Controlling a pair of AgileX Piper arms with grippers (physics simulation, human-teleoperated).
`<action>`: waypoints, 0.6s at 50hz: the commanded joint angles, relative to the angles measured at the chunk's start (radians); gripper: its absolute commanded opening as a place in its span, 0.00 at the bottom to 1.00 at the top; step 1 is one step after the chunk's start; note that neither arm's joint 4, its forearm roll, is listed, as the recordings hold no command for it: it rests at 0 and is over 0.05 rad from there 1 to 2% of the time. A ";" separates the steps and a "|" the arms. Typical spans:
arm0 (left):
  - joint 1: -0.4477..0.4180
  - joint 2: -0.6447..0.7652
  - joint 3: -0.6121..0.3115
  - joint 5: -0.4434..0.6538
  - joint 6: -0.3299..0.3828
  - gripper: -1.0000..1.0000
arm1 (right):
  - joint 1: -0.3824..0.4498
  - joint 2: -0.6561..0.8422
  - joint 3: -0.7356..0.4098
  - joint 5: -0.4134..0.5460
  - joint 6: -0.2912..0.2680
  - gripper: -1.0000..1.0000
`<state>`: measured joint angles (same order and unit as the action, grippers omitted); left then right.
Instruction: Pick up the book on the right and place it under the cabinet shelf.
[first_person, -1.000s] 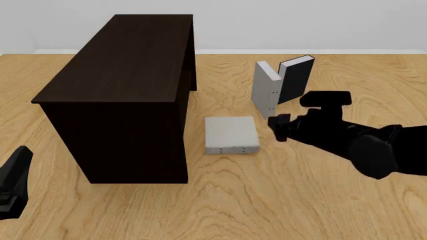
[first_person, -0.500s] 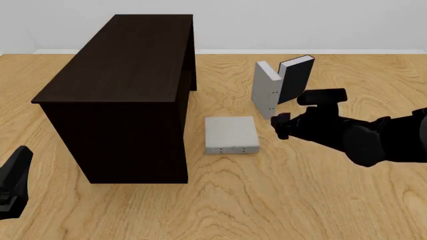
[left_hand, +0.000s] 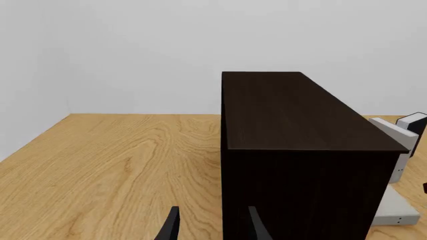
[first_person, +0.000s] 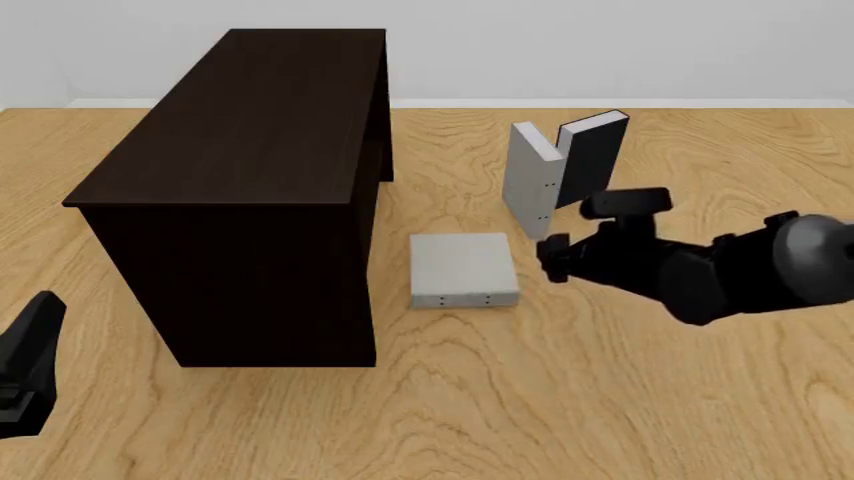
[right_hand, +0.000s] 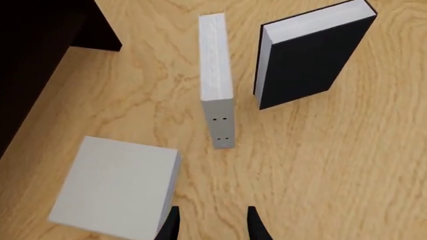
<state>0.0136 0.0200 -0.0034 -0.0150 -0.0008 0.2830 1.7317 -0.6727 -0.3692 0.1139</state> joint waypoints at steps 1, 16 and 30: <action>0.000 -0.001 0.000 0.002 0.000 1.00 | -0.002 0.063 -0.015 -0.030 -0.002 1.00; 0.001 -0.001 0.000 0.001 -0.001 1.00 | 0.017 0.132 -0.028 -0.064 0.013 1.00; 0.000 0.000 0.000 0.000 -0.001 1.00 | 0.058 0.170 -0.054 -0.069 0.026 1.00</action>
<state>0.0140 0.0207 -0.0034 -0.0156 -0.0013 0.3162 1.8736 -0.7102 -0.4322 0.1317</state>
